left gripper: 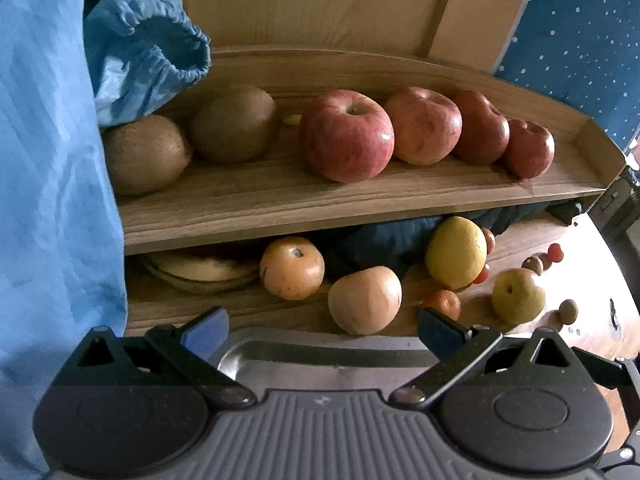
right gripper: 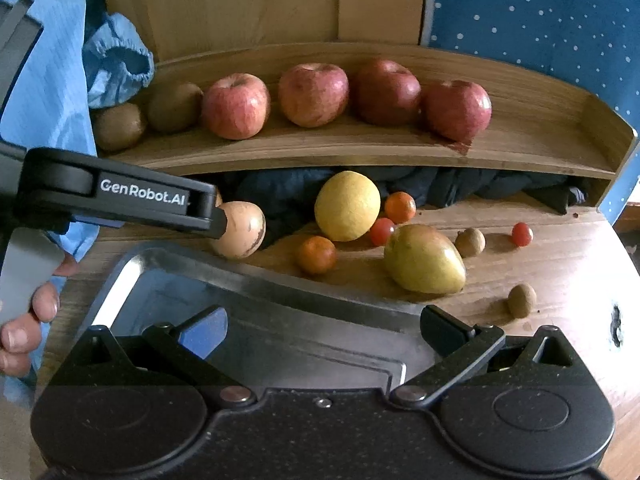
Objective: Organize fruits
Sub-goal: 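Move both grippers over the tray toward the fruits by the shelf, then grasp the tan round fruit with left gripper while right grasps small orange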
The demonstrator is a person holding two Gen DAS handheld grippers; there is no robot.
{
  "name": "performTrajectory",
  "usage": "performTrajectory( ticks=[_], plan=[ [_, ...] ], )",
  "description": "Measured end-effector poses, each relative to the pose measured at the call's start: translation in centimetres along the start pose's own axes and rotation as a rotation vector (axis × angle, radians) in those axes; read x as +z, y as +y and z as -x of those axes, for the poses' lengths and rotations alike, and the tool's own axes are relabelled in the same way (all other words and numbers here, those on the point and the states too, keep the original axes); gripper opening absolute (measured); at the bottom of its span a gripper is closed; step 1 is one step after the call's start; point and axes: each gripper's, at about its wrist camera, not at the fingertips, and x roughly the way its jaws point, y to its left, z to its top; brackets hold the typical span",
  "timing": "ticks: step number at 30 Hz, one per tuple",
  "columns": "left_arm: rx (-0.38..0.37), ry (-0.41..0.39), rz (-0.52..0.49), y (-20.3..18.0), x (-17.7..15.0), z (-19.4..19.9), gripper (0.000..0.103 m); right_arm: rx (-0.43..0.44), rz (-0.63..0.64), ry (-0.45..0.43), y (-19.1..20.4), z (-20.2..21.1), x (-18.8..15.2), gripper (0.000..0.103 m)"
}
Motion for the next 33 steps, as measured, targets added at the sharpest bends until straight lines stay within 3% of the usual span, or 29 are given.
performTrajectory(
  ticks=[13,25,33],
  plan=[
    [-0.071,0.034,0.027,0.6,0.4,-1.4,0.102,-0.007,0.02,0.005,1.2,-1.9,0.4,0.096],
    [-0.165,0.058,0.063,1.6,0.2,-2.5,0.09,0.011,0.015,0.009,0.9,-4.1,1.4,0.068],
    [-0.208,0.097,0.129,1.9,0.2,-3.6,0.076,-0.006,0.019,0.027,0.9,-6.0,2.2,0.056]
  ],
)
